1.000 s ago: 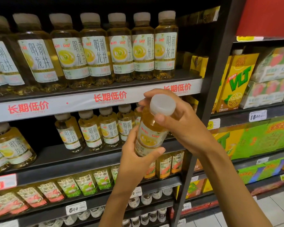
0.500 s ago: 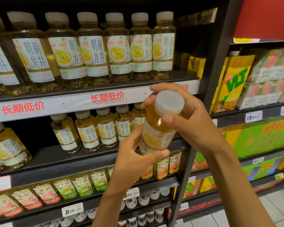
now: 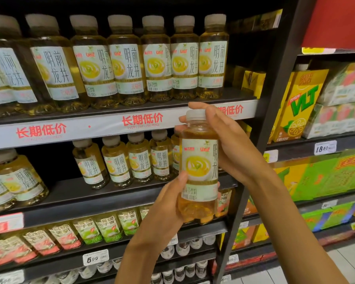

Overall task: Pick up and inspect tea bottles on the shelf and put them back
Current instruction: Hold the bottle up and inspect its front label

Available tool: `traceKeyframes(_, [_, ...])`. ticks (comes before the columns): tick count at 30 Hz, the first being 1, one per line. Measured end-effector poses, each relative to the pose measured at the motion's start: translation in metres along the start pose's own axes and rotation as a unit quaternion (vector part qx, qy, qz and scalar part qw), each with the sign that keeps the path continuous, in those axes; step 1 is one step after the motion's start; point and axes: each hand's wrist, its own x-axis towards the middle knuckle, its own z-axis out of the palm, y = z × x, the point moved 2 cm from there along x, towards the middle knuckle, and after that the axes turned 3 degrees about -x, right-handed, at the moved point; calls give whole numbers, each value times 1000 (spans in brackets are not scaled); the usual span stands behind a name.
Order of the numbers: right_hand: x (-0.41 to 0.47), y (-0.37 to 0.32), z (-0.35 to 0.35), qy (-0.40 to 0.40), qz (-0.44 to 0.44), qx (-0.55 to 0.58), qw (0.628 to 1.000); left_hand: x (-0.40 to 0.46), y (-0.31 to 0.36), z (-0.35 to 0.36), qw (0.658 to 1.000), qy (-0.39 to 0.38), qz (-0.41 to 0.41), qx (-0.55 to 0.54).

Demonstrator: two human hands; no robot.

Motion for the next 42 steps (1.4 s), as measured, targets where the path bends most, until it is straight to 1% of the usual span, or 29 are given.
traceKeyframes(2, [1, 2, -3, 24, 12, -21, 999, -2, 0, -3, 1000, 13, 10, 14])
traceKeyframes(5, [0, 9, -3, 49, 42, -17, 998, -5, 2, -5, 997, 57, 3, 47])
traceKeyframes(7, [2, 11, -2, 73, 52, -4, 996, -6, 0, -4, 998, 46, -1, 53])
traceKeyframes(9, [3, 11, -3, 91, 59, 34, 994, -6, -3, -2, 998, 24, 1, 56])
traceKeyframes(12, [5, 8, -3, 72, 57, 82, 992, -6, -4, -3, 998, 46, -16, 35])
traceKeyframes(13, [5, 8, -1, 58, 50, 98, 992, -5, -4, -4, 998, 42, -18, 41])
traceKeyframes(15, [4, 9, 0, 39, 33, 118, 992, -4, 0, -1, 997, 6, -11, 75])
traceKeyframes(17, [2, 11, -3, 51, 25, 86, 995, -5, 4, 4, 991, -28, -7, 132])
traceKeyframes(19, [0, 12, -7, 78, 18, 23, 997, -4, 8, 7, 985, -9, 11, 173])
traceKeyframes(22, [-6, 14, -9, 72, 7, -54, 996, 0, 11, 10, 974, 23, 67, 215])
traceKeyframes(24, [-7, 15, -7, 86, -1, -76, 993, 2, 9, 9, 974, 33, 76, 212])
traceKeyframes(26, [-6, 13, -8, 120, -2, -36, 992, 1, 8, 9, 978, 42, 77, 188])
traceKeyframes(28, [-4, 10, -10, 136, 20, 54, 989, 0, 8, 7, 981, 51, 83, 167])
traceKeyframes(29, [-4, 8, -10, 132, 33, 94, 986, 0, 7, 6, 983, 56, 79, 158])
traceKeyframes(31, [-4, 8, -10, 113, 46, 150, 981, 0, 6, 5, 989, 62, 45, 130])
traceKeyframes(33, [-3, 9, -7, 103, 26, 204, 973, 0, 4, 6, 995, 49, 13, 89])
traceKeyframes(34, [-3, 10, -6, 103, 13, 218, 970, 1, 3, 5, 996, 56, 8, 68])
traceKeyframes(36, [-3, 10, -4, 113, 5, 194, 974, 2, 3, 2, 996, 85, 8, 40])
traceKeyframes(38, [-4, 10, -7, 140, 1, 102, 985, 1, 4, 4, 995, 91, 27, 31])
traceKeyframes(40, [-5, 8, -9, 163, -7, -6, 987, -1, 7, 7, 992, 100, 59, 45])
traceKeyframes(42, [-6, 6, -7, 158, -16, -61, 985, -1, 10, 10, 986, 108, 103, 78])
